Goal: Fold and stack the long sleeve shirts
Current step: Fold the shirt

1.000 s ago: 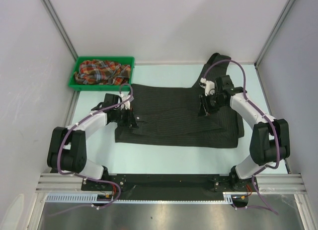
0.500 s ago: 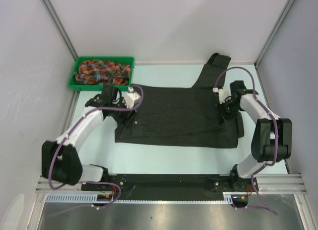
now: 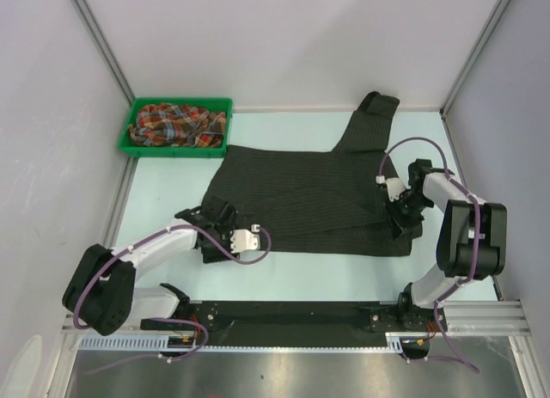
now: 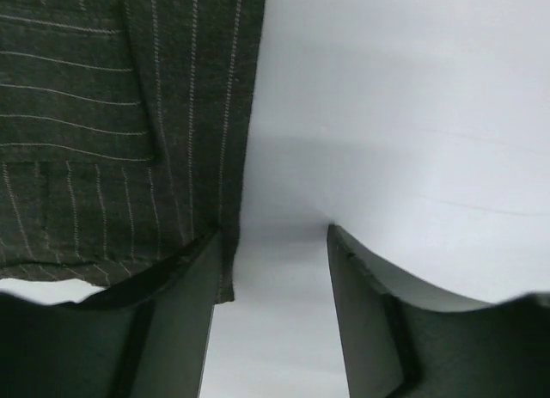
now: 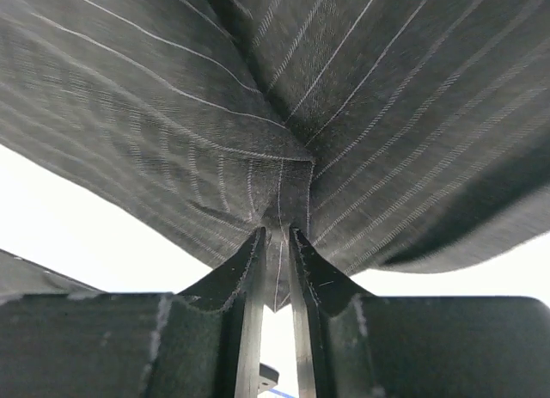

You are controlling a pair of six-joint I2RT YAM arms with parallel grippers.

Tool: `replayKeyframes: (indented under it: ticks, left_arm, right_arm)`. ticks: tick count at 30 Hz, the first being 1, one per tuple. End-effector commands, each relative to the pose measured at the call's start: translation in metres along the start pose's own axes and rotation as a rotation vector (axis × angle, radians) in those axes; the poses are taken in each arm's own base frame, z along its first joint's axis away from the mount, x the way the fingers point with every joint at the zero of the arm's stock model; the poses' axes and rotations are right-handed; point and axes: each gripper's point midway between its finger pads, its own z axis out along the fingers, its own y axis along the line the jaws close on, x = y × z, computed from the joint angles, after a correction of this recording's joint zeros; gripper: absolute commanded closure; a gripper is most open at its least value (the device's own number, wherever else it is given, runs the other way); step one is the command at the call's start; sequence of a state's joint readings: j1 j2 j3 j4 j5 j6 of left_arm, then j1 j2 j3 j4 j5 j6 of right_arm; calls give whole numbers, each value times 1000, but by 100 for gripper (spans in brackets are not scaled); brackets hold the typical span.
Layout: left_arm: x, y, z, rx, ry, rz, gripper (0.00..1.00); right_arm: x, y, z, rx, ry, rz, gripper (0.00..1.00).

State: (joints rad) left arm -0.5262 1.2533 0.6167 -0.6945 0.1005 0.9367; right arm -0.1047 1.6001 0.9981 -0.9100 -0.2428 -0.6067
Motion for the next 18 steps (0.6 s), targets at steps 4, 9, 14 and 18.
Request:
replayKeyframes:
  ticks: [4, 9, 14, 18]
  left_arm:
    - [8, 24, 11, -122, 92, 104, 56]
    - [7, 5, 8, -62, 107, 146, 92]
    - [-4, -19, -2, 18, 63, 198, 99]
    - [-8, -31, -10, 44, 48, 210, 100]
  right_arm:
    - [19, -35, 28, 100, 95, -32, 80]
    - [28, -52, 30, 137, 125, -30, 80]
    - [45, -54, 31, 144, 159, -63, 80]
    - [62, -49, 28, 130, 191, -91, 81]
